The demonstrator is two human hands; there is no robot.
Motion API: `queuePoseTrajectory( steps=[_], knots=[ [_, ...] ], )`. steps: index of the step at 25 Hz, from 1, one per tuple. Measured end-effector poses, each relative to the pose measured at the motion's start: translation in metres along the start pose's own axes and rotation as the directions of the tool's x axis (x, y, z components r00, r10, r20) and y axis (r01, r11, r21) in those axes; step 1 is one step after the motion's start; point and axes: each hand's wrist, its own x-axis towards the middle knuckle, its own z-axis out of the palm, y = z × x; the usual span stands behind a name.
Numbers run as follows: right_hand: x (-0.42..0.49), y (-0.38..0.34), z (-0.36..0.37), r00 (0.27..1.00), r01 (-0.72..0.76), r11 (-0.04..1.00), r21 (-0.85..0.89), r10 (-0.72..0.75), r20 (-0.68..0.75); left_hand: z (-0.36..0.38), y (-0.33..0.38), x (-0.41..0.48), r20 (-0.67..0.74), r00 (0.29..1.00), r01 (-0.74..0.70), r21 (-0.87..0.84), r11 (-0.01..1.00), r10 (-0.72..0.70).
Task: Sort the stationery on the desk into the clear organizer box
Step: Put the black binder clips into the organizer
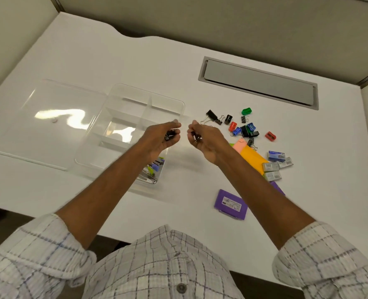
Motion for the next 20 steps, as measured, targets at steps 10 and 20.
queuePoseTrajectory(
  steps=[10,20],
  knots=[
    [-0.004,0.027,0.076,1.000,0.016,0.872,-0.489,-0.006,0.022,-0.061,0.035,0.005,-0.124,0.992,0.037,0.413,0.910,0.015],
    [0.001,0.046,0.089,0.978,0.108,0.749,-0.653,-0.197,-0.064,-0.081,0.040,0.014,-0.050,0.997,-0.015,0.634,0.774,0.060]
  ],
)
